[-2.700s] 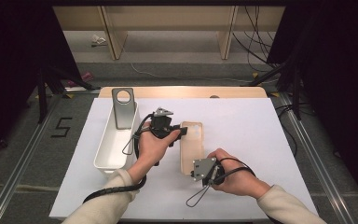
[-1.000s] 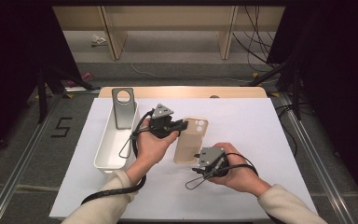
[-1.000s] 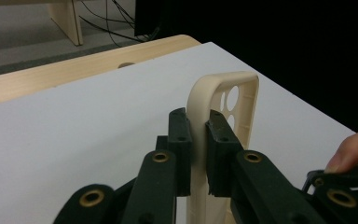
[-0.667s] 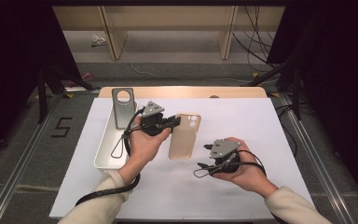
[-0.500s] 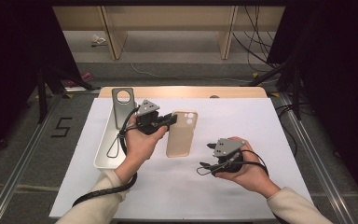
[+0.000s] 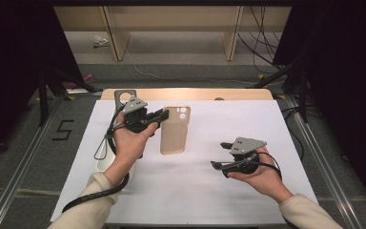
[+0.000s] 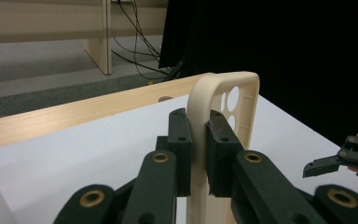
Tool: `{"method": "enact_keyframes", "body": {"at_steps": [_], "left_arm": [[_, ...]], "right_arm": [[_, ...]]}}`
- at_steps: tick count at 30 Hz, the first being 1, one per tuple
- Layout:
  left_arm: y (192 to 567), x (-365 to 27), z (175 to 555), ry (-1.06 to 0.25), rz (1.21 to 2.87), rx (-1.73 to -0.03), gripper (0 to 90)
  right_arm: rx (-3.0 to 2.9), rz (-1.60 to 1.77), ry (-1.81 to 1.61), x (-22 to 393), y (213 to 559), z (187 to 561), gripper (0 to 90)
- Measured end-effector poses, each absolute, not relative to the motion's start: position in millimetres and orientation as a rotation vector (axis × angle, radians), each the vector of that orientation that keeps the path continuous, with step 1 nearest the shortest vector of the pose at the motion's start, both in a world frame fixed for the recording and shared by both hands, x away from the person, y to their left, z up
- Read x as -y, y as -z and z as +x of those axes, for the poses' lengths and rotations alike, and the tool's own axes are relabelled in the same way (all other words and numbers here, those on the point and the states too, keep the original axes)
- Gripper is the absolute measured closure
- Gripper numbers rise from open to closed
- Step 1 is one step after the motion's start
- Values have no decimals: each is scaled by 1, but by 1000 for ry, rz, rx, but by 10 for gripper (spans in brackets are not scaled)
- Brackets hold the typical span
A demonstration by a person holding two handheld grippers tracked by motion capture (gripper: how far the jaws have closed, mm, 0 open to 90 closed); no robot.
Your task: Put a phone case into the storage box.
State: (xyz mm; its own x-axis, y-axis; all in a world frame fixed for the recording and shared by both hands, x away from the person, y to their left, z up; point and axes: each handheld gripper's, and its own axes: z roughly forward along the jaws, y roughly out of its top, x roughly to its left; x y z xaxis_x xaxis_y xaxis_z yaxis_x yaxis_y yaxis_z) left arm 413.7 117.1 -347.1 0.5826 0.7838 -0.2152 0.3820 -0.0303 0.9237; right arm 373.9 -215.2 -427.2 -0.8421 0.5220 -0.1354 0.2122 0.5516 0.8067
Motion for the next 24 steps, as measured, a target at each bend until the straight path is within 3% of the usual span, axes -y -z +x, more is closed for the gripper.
{"method": "enact_keyframes", "body": {"at_steps": [24], "left_arm": [[331,-146,416,-465,1610,-999,818]], "right_arm": [[-2391,691,-1223,235,429,372,234]]}}
